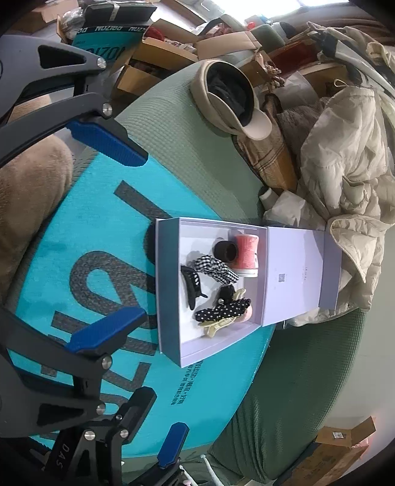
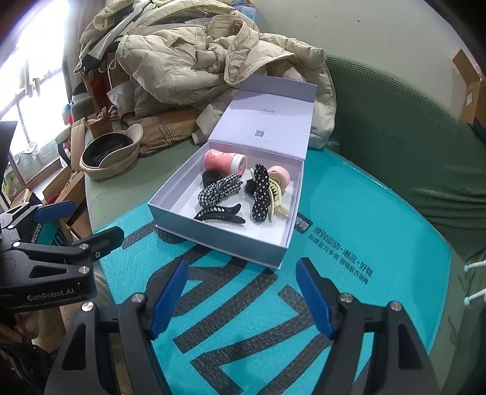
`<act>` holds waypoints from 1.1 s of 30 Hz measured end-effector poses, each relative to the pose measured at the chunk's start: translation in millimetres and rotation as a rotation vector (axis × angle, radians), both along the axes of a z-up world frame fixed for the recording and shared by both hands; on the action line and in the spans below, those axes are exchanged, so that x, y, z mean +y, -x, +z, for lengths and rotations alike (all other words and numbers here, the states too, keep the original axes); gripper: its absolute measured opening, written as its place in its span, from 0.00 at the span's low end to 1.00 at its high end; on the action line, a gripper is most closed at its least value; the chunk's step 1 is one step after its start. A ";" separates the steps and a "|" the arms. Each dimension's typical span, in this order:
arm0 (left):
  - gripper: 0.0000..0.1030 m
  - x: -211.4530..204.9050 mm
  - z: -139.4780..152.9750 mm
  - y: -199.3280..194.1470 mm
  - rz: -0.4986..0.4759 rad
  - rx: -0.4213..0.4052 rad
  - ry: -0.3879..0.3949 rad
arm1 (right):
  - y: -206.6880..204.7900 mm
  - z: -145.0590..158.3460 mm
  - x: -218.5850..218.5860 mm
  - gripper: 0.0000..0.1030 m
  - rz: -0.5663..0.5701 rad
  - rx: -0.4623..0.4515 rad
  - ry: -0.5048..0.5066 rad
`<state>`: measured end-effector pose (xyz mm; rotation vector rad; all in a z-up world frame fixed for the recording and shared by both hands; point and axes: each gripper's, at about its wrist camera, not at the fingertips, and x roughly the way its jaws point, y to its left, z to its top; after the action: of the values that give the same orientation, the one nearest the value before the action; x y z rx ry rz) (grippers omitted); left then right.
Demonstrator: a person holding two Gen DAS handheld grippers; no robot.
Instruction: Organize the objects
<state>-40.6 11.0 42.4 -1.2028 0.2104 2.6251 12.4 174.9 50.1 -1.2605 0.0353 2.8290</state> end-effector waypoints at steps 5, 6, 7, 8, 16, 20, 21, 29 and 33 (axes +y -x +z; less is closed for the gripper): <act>0.91 -4.5 -4.0 -9.6 0.012 0.003 0.001 | -7.3 -3.9 -2.3 0.72 0.004 -0.004 0.001; 0.91 -5.0 -4.8 -11.6 0.014 0.003 0.003 | -8.5 -4.5 -2.5 0.72 0.005 -0.005 0.001; 0.91 -5.2 -5.2 -12.4 0.014 0.003 0.004 | -9.6 -4.9 -2.6 0.72 0.004 -0.005 0.000; 0.91 -5.8 -5.6 -14.2 0.014 0.005 0.004 | -10.4 -5.1 -2.5 0.72 0.002 -0.006 -0.001; 0.91 -6.2 -5.6 -20.7 0.012 0.005 0.012 | -17.7 -1.1 -2.1 0.72 -0.006 0.008 -0.010; 0.91 -4.9 -4.7 -23.2 0.002 0.004 0.014 | -18.7 0.6 -1.5 0.72 -0.009 0.011 -0.016; 0.91 -4.1 -4.1 -23.9 0.000 0.007 0.018 | -18.7 0.9 -1.4 0.72 -0.009 0.012 -0.016; 0.91 -3.2 -2.3 -25.9 0.000 0.009 0.032 | -18.8 1.3 -1.7 0.72 -0.005 0.010 -0.015; 0.91 -2.9 -1.8 -26.0 0.000 0.010 0.032 | -18.7 1.0 -2.2 0.72 -0.002 0.007 -0.014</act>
<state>-14.6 8.1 40.6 -1.2004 0.2554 2.6381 31.1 172.7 51.1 -1.2468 0.0170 2.8271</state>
